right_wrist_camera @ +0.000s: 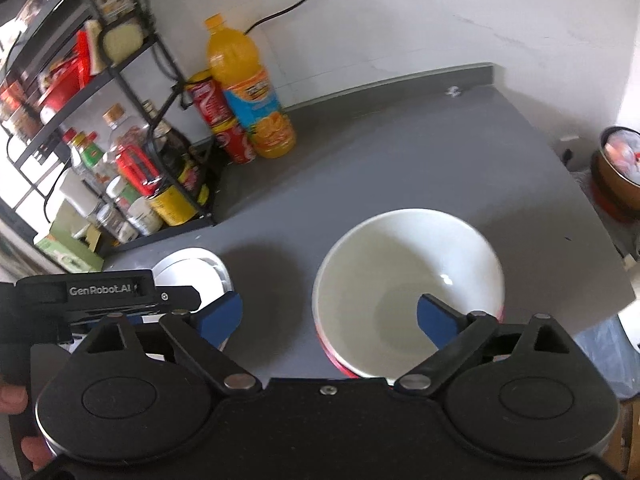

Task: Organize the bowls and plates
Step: 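Move both grippers to the rim of the red bowl stack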

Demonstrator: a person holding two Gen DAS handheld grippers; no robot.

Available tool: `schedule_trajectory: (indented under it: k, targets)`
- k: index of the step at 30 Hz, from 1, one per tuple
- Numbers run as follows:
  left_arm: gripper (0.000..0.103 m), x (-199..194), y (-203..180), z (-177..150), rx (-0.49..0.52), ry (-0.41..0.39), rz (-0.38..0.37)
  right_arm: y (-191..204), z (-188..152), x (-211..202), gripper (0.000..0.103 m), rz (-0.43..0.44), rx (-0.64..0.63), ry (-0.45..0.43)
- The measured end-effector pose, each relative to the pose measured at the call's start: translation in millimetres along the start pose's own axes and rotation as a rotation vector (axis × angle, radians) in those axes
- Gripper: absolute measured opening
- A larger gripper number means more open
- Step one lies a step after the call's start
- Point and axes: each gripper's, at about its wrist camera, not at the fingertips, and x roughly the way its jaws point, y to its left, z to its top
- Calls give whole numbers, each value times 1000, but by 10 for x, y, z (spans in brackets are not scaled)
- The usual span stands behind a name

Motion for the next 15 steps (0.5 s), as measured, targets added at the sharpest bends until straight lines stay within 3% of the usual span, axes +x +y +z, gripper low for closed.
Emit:
schedule_trajectory:
  k: [11,15]
  targets:
    - [87,193,-502,-11,57,21,-58,-521,53,38,103,-61,99,6]
    - [87,316,-695,8,98,32,-43,-690,35,130,103,-64,148,19]
